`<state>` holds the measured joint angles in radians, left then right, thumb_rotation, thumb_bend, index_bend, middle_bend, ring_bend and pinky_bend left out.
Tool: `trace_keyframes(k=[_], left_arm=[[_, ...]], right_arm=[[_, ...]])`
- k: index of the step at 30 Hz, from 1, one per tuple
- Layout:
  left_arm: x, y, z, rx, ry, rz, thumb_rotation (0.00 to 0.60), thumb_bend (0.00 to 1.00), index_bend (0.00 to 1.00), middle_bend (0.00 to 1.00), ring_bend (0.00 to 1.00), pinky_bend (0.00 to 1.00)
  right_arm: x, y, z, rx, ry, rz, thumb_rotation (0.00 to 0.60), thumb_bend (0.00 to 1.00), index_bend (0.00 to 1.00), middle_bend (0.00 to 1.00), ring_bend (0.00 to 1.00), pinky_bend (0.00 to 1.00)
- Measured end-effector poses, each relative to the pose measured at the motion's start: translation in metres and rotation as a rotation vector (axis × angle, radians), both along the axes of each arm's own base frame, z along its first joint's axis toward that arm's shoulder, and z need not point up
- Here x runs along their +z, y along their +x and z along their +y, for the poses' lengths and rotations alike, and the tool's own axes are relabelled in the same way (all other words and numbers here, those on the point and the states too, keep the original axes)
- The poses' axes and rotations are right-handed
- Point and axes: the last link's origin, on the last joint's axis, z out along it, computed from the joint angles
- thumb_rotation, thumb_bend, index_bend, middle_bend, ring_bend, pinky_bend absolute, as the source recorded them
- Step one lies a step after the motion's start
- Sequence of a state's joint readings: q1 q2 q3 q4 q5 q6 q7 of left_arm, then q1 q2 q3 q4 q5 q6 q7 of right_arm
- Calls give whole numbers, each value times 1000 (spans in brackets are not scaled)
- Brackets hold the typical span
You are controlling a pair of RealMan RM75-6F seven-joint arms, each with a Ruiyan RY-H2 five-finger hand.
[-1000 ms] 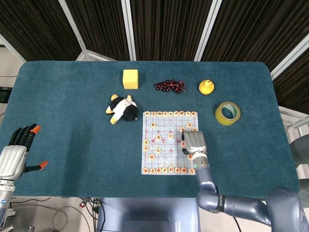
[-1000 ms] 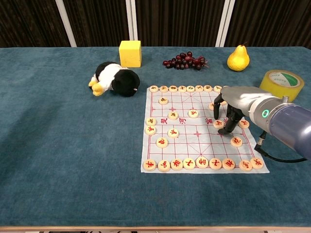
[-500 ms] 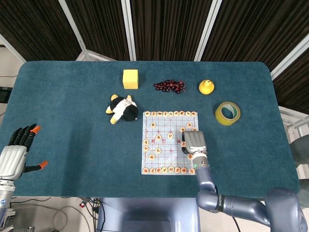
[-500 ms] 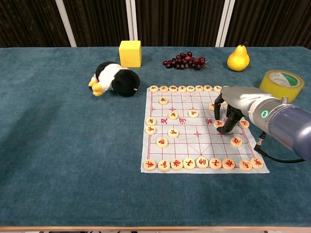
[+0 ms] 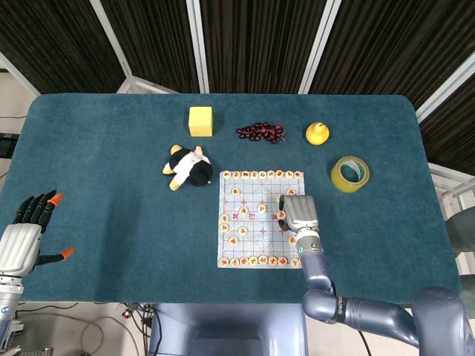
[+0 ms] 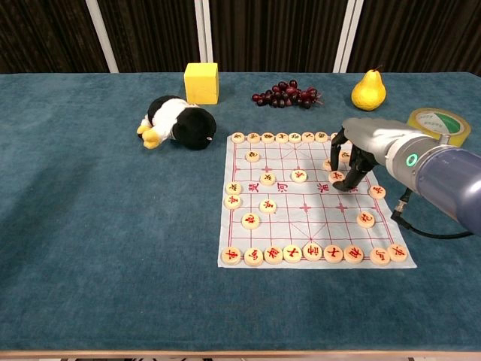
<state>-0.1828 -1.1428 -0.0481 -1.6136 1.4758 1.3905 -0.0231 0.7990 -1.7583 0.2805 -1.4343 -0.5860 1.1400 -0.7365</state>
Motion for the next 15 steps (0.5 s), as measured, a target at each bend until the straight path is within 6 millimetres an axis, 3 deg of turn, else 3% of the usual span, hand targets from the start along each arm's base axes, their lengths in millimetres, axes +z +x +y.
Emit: trace_keyframes(k=[15], left_arm=[[0, -1, 1, 6, 0, 3, 600, 0, 0, 0, 0, 0]], right_arm=[[-8, 0, -12, -15, -6, 1, 600, 402, 525, 978, 1000, 1000]])
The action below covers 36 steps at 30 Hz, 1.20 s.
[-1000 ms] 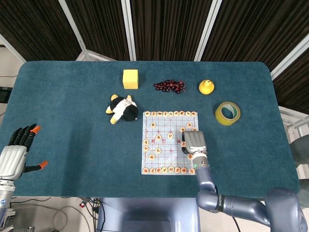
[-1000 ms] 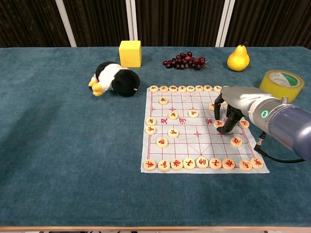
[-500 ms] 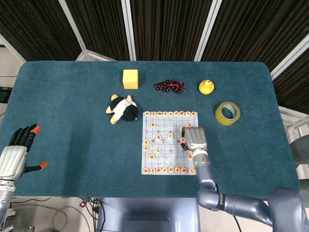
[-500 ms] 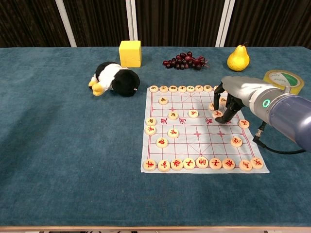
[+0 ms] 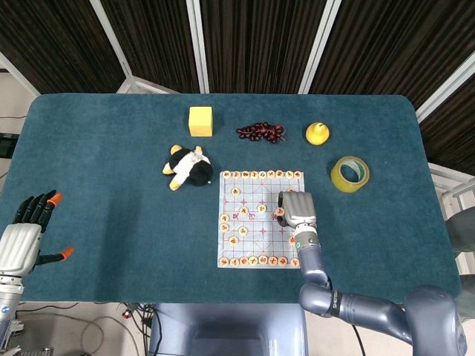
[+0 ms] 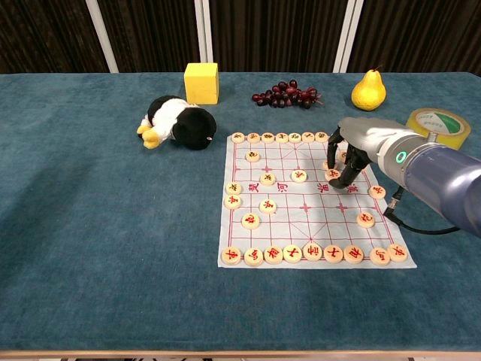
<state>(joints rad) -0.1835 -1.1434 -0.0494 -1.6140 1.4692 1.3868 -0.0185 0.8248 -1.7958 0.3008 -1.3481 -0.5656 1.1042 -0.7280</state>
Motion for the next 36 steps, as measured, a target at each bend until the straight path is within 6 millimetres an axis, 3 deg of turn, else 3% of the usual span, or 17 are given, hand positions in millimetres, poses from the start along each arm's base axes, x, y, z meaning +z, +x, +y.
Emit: trace_keyframes(k=[13, 36], left_arm=[[0, 0, 0, 2, 0, 0, 600, 0, 0, 0, 0, 0], [0, 1, -1, -2, 0, -1, 600, 0, 0, 0, 0, 0]], right_arm=[[-3, -2, -4, -8, -7, 3, 600, 403, 523, 978, 1000, 1000], [2, 2, 2, 3, -19, -7, 600, 403, 327, 978, 1000, 1000]])
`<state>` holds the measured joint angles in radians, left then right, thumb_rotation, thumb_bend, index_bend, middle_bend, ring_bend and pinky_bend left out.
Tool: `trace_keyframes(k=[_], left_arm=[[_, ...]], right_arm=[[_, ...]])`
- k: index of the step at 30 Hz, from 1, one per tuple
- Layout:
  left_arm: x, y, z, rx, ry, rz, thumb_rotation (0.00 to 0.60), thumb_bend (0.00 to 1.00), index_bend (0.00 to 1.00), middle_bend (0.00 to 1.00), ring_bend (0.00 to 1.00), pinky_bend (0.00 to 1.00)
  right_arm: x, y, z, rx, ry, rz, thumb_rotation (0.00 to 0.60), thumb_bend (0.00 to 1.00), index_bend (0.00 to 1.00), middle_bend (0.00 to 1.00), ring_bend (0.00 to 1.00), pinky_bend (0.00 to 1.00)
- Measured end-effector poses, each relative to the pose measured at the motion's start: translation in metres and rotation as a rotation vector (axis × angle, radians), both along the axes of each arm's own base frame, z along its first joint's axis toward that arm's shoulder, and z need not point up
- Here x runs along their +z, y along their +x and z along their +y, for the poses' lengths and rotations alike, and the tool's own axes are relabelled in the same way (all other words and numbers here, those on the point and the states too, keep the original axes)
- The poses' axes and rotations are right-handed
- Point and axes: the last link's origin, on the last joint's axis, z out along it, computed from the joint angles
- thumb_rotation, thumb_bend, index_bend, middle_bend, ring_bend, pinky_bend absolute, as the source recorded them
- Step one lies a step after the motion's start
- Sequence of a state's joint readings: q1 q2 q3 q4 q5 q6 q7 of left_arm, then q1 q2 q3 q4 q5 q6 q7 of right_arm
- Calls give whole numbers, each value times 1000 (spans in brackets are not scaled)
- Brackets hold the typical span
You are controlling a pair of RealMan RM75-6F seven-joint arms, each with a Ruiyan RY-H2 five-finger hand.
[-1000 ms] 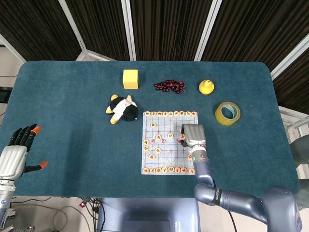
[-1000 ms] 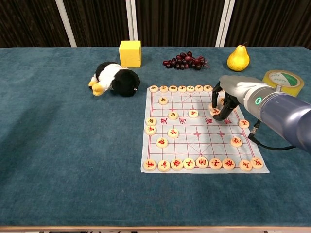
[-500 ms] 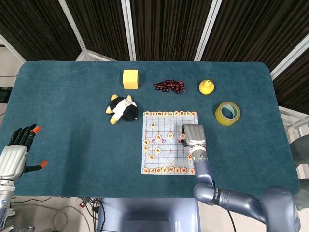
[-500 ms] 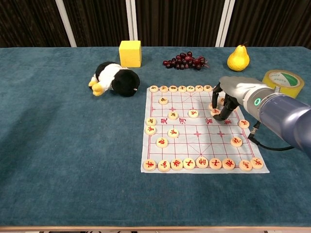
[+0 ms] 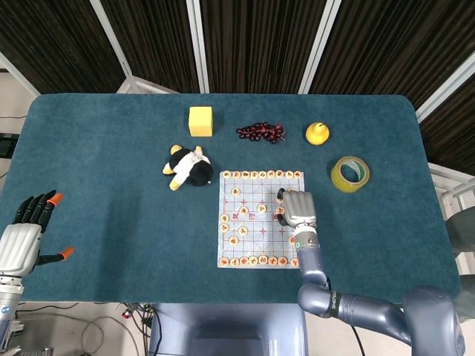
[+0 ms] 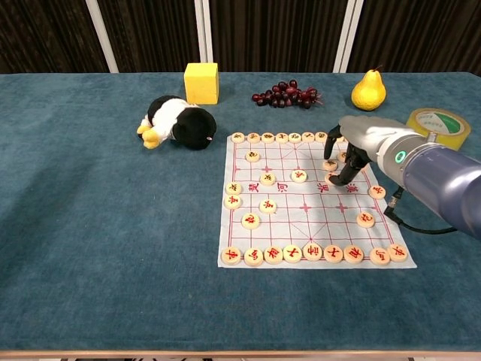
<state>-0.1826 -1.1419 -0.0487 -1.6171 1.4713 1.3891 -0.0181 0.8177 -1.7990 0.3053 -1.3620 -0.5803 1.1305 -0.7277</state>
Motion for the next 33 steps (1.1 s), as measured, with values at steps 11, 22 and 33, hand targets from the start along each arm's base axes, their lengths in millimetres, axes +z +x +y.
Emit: trace_keyframes(k=[11, 22, 33], left_arm=[[0, 0, -1, -4, 1, 3, 600, 0, 0, 0, 0, 0], [1, 1, -4, -6, 7, 33, 600, 0, 0, 0, 0, 0], [2, 0, -6, -1, 17, 58, 600, 0, 0, 0, 0, 0]], right_arm=[[45, 6, 11, 127, -108, -3, 600, 405, 118, 640, 662, 759], [142, -53, 56, 156, -262, 24, 600, 393, 0, 37, 14, 113], [216, -135, 147, 117, -397, 48, 600, 392, 0, 0, 0, 55]])
